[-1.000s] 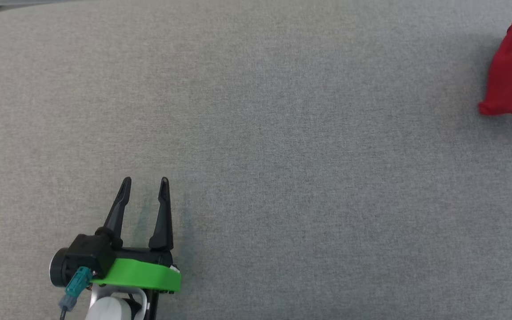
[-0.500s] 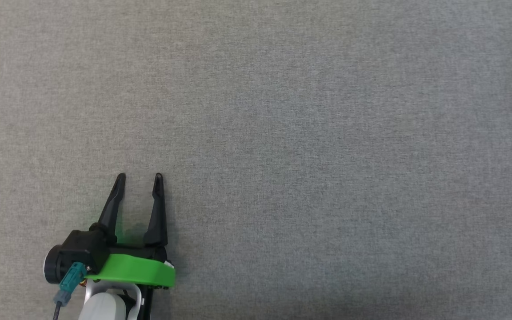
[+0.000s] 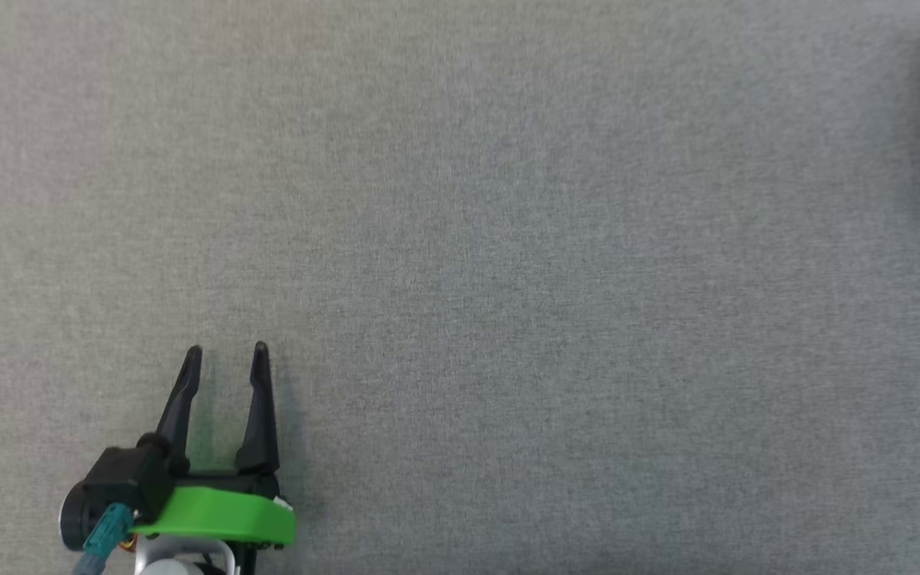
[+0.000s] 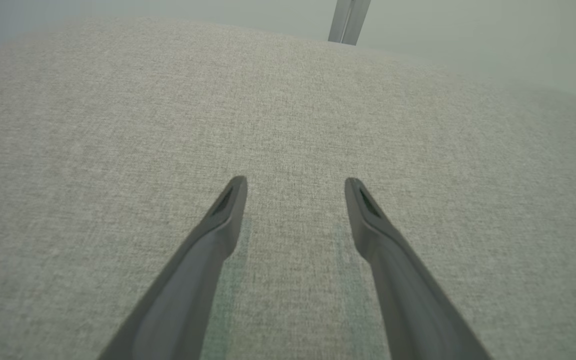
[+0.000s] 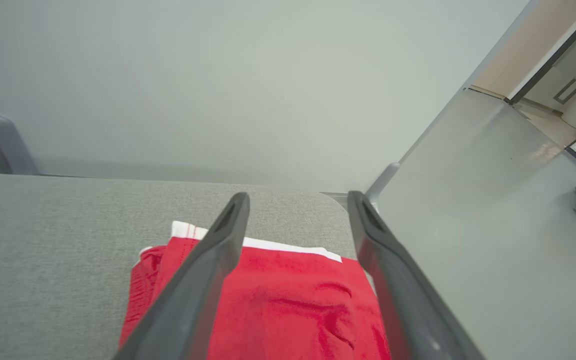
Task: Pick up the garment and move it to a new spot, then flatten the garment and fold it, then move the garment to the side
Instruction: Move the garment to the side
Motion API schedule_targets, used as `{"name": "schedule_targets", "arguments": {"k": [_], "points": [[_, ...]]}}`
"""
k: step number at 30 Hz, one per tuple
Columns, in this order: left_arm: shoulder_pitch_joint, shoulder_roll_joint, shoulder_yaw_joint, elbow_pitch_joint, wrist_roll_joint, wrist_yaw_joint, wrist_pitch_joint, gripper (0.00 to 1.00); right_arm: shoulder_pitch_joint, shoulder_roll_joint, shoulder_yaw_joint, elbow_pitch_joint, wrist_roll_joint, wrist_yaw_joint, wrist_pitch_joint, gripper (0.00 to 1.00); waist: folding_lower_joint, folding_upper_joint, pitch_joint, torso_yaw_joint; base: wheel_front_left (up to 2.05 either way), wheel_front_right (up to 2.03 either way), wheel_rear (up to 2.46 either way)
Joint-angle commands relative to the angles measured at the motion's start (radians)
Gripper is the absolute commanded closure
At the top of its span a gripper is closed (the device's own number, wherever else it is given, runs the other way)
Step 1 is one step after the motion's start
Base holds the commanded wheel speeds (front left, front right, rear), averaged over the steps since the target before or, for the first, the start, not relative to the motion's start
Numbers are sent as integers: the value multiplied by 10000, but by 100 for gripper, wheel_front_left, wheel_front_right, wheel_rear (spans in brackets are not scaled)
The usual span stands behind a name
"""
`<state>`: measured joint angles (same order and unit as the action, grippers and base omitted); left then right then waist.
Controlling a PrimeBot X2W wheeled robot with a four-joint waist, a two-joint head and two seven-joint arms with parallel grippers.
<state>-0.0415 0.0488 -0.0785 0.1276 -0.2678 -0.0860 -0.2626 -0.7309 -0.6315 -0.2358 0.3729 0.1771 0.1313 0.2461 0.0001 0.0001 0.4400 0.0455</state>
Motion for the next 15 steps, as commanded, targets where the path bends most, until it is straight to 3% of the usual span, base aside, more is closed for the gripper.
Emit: {"name": "schedule_targets", "arguments": {"k": [1,8,13,15], "points": [[229,36,113,-10,-109,75,-23,0,437,284,54,-223,-12,-9,-460,0,-1,-1,-1028,-261,0,0,0],[1028,37,736,32,-291,372,-25,0,3370,2562,216,-1481,-517,-11,-2820,0,-1,-1,-2838,-236,0,0,0],[1420,37,1033,257,-220,439,-25,0,5317,4563,410,-1983,-1356,-11,-4340,0,-1,-1,-3593,-446,0,0,0],[1549,34,1037,356,-150,390,-25,0,5908,5043,558,-1977,-1693,-11,-4782,0,-1,-1,-3798,-520,0,0,0]]}}
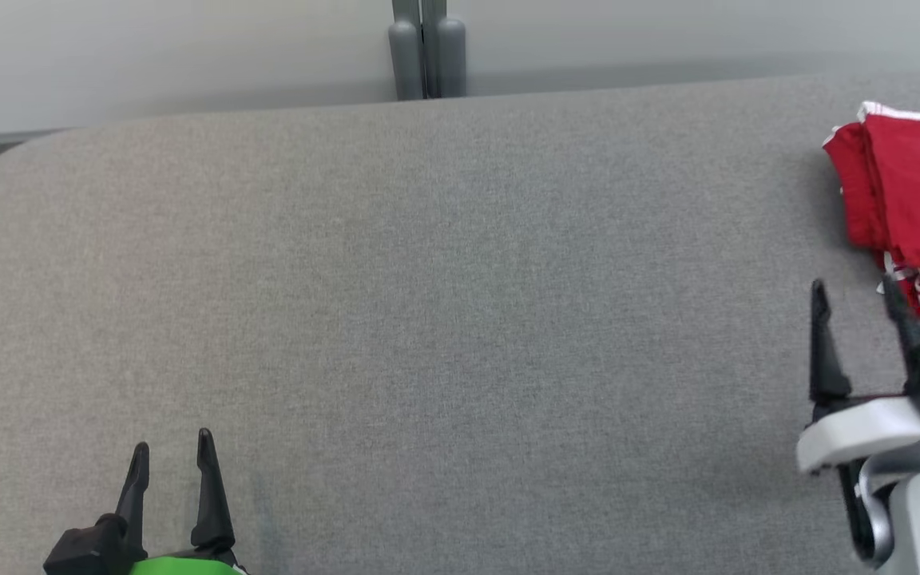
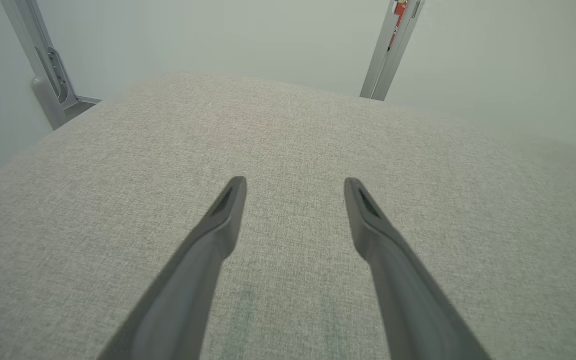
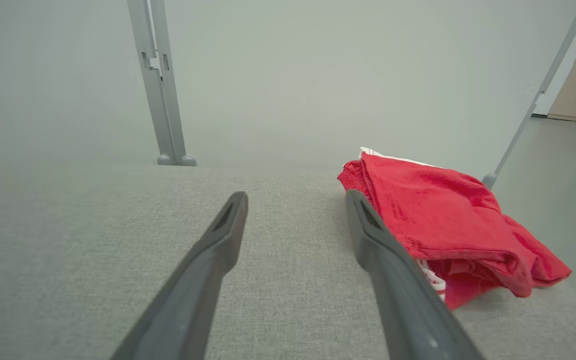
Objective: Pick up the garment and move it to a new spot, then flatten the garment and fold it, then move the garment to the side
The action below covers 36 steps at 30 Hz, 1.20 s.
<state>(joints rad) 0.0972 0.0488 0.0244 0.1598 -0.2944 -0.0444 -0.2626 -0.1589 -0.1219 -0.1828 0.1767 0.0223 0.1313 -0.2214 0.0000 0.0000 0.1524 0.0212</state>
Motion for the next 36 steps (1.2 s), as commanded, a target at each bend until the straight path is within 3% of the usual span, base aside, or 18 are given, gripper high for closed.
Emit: {"name": "schedule_targets", "arguments": {"k": [1,5,10,23,24,28,36], "points": [[213,34,-1,76,134,-67,-25,0,452,126,143,18,-99,-11,-252,0,0,0,-1024,-288,0,0,0],[256,36,-100,331,225,-201,-25,0,1498,553,352,-180,41,-11,-448,0,0,0,-1392,-191,0,0,0],[87,34,-423,604,260,-462,-25,0,2513,647,474,-510,-31,-11,-441,0,0,0,-1539,-123,0,0,0],[-76,37,-881,991,170,-794,-25,0,2758,708,658,-330,307,-11,-444,0,0,0,-1611,-146,0,0,0],[55,-2,-899,999,267,-784,0,100,2764,711,654,-324,295,0,-401,100,0,0,-1617,-153,0,0,0],[189,-34,-931,1320,263,-784,61,100,2792,799,662,43,309,0,-344,100,0,0,-1612,-153,0,0,0],[-56,5,-777,1262,-1240,-793,424,100,2486,788,613,160,1992,-1,107,100,0,0,-1605,-157,0,0,0]]}}
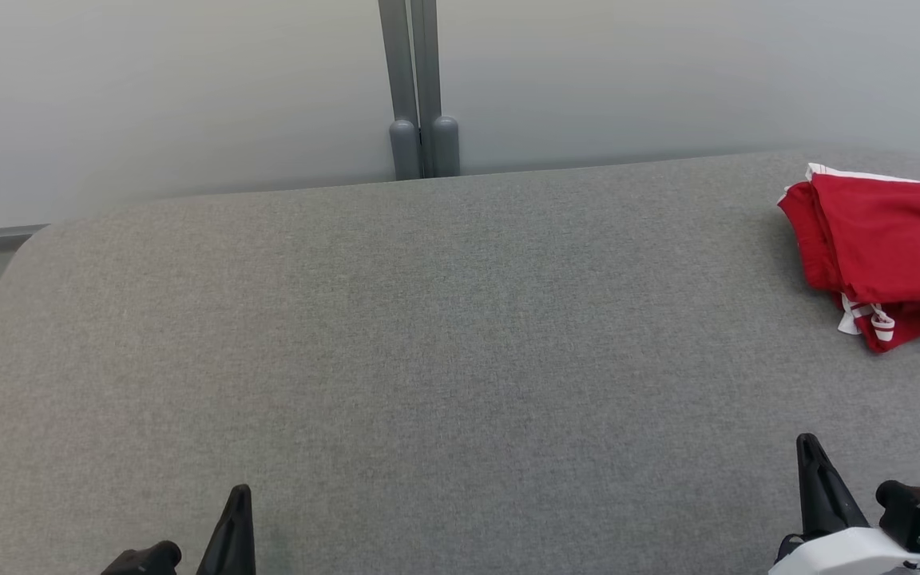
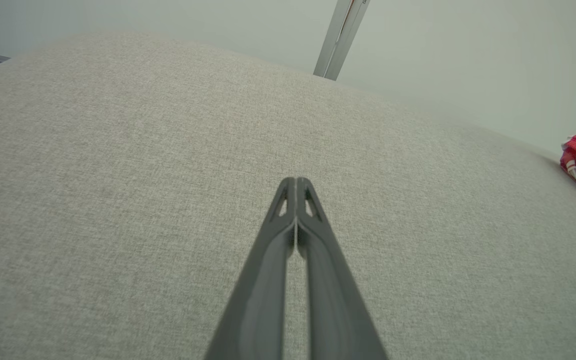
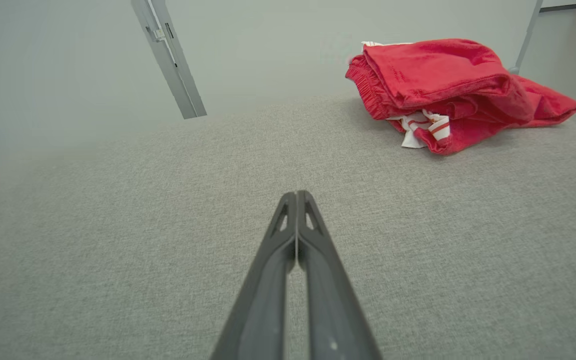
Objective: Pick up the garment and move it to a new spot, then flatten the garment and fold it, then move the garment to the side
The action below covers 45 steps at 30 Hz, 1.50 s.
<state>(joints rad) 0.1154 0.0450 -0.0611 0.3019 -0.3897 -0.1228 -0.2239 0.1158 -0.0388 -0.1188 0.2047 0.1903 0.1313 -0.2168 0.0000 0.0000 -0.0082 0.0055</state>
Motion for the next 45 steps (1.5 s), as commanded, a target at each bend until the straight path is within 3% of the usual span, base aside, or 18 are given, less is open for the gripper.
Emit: {"name": "schedule_targets", "arguments": {"k": [1,21,45], "points": [[-274,49,99,-164,-486,-10,86,100,-289,-43,-21,-119,538,-1,107,100,0,0,2,0,0,0,0],[-816,122,457,-286,-3610,-32,880,100,-794,-69,26,-31,4106,-2,915,100,0,0,21,-9,0,0,0],[-1315,159,831,-396,-6549,-57,1666,100,-1309,-95,32,107,7472,-2,1715,100,0,0,44,-21,0,0,0]]}}
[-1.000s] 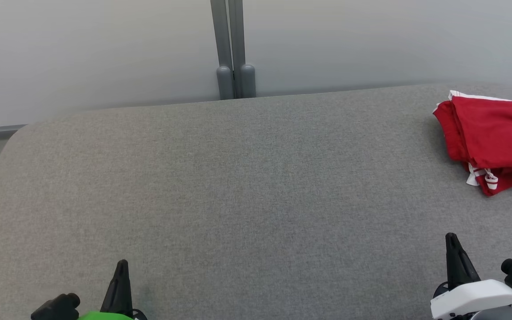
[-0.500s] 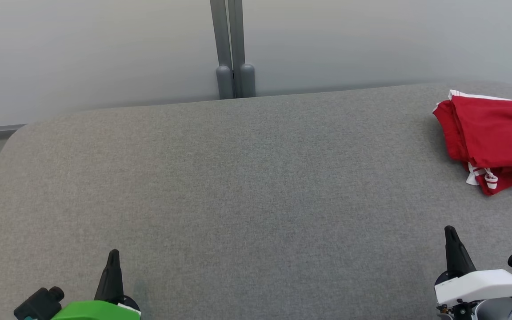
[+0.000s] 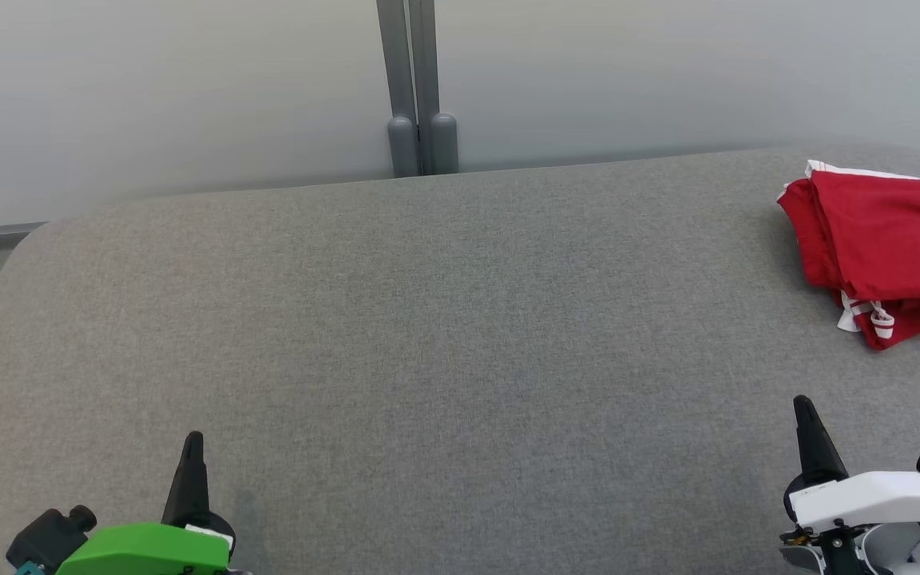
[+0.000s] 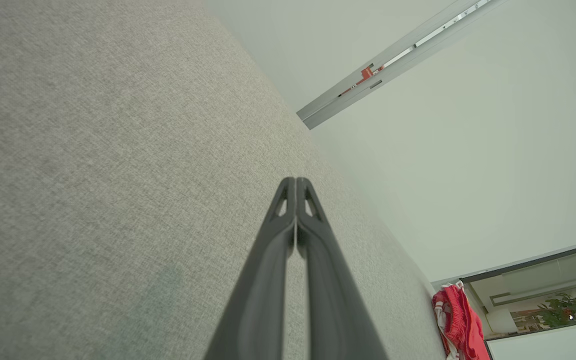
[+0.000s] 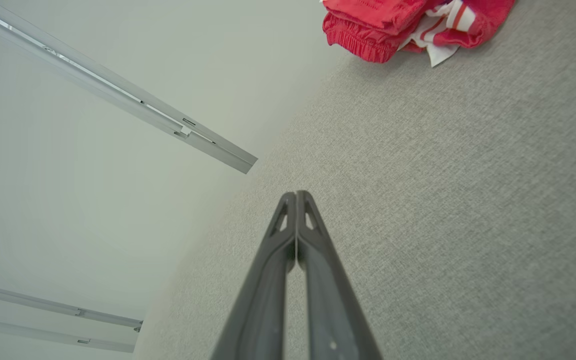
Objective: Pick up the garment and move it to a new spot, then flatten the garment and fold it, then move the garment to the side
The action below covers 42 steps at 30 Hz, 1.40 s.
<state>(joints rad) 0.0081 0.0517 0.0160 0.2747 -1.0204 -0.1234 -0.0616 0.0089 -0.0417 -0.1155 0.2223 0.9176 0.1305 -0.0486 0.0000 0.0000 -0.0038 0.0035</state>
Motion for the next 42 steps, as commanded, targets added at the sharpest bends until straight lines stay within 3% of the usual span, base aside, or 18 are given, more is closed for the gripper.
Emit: {"name": "schedule_targets", "arguments": {"k": [1,42], "points": [[-267,93,76,-128,-355,-53,76,100,-261,-67,0,-64,340,6,65,100,0,0,1,0,0,0,0],[-905,101,607,-259,-3993,-91,1118,100,-878,-95,10,123,4590,5,1093,100,0,0,40,-20,0,0,0]]}}
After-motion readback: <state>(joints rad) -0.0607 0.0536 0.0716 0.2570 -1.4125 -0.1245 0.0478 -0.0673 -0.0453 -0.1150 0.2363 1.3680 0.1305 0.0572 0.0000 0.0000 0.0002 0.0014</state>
